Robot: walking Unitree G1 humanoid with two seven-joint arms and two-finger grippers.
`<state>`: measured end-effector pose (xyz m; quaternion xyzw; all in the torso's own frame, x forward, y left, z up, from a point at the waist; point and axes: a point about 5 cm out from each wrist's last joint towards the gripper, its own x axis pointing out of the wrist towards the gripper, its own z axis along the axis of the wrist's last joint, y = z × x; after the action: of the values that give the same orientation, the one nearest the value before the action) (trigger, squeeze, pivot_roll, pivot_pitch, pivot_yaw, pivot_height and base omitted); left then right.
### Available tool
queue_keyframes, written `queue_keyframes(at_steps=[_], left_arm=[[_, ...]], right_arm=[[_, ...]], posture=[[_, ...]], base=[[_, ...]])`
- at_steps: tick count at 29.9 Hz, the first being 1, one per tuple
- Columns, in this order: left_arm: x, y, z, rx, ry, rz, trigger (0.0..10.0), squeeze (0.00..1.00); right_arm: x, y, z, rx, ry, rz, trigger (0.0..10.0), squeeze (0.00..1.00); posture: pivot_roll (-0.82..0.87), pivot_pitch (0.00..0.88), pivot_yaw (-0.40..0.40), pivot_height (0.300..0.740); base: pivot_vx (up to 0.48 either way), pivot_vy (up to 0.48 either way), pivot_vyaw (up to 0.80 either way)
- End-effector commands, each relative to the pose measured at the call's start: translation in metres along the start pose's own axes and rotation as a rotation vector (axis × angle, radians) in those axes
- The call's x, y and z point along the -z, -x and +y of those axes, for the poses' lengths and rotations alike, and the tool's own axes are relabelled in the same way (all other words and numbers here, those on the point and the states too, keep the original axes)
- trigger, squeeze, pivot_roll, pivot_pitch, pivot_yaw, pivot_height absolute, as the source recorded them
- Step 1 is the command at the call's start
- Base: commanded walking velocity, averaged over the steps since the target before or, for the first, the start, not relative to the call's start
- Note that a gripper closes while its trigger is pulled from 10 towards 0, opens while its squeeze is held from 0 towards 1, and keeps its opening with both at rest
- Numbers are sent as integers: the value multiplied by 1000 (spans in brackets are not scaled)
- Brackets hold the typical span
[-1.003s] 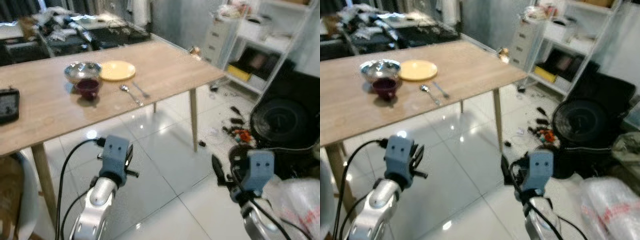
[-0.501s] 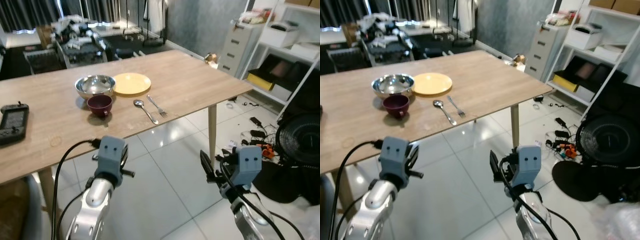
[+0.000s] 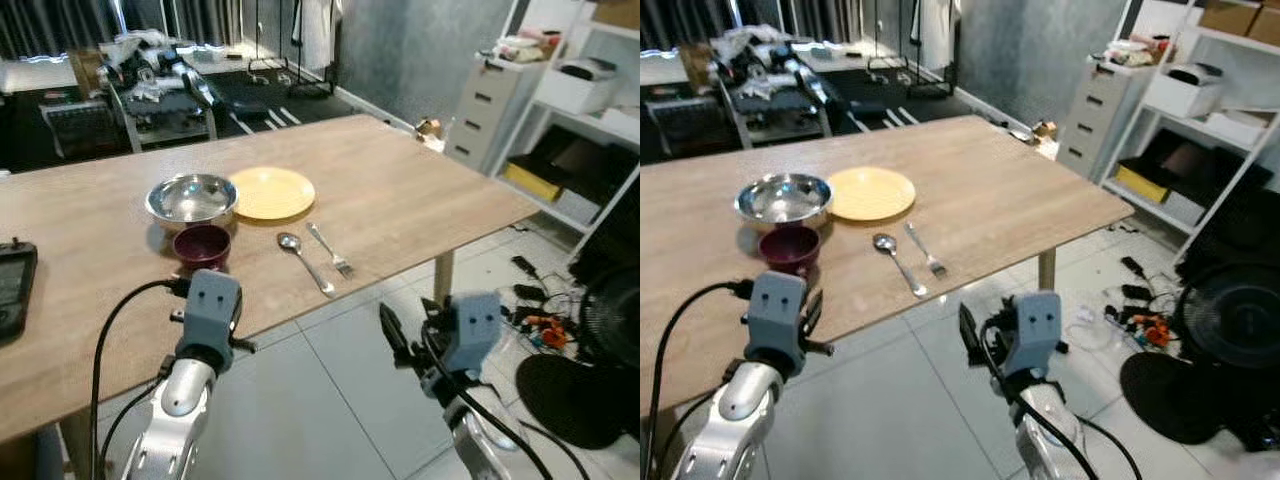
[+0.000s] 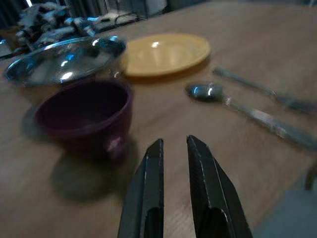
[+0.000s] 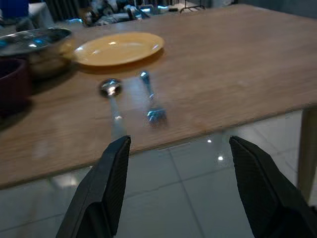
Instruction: Setting the table
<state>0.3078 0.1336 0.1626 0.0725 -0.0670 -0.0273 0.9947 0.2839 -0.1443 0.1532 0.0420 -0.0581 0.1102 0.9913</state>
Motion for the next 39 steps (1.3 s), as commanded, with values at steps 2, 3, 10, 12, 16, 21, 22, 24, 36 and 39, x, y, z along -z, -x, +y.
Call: queue_keyframes(at_steps=[2,3,10,12,16,21,22,24,36,39], left_arm=[[5,3,3,-55,-34,15,10000,0],[6,4,2,-66,-38,17,10000,0],[5,12,-8,-124,-50,-1,10000,0],[4,13,-13,-136,-54,-13,10000,0],[-1,14,-21,-138,-74,-45,10000,0],[-2,18,-26,-142,-79,-53,10000,0],[-2,20,-27,-145,-78,-52,10000,0],[0,22,-30,-150,-72,-41,10000,984],[14,21,-49,-132,18,76,10000,1000],[17,21,-60,-109,23,112,10000,0]], right_arm=[[0,0,-1,2,2,0,10000,0],[0,0,-1,3,4,0,10000,0],[-1,0,-6,13,13,-1,10000,0],[-1,0,-7,14,16,0,10000,0],[-2,0,-8,12,21,1,10000,0],[-2,1,-9,8,26,2,10000,0],[-2,1,-9,8,27,2,10000,0],[-3,1,-9,3,30,4,10000,0],[-1,7,-7,-14,34,24,10000,0],[0,10,-7,-20,35,35,10000,0]], posture=[[54,57,23,740],[54,57,23,740],[46,57,19,740],[41,55,11,740],[39,54,11,740],[33,50,7,740],[30,50,5,740],[28,52,0,740],[8,85,-10,740],[3,102,-14,740]], base=[[392,0,0],[0,0,0],[0,0,0],[0,0,0],[0,0,0],[0,0,0],[0,0,0],[0,0,0],[0,0,0],[0,0,0]])
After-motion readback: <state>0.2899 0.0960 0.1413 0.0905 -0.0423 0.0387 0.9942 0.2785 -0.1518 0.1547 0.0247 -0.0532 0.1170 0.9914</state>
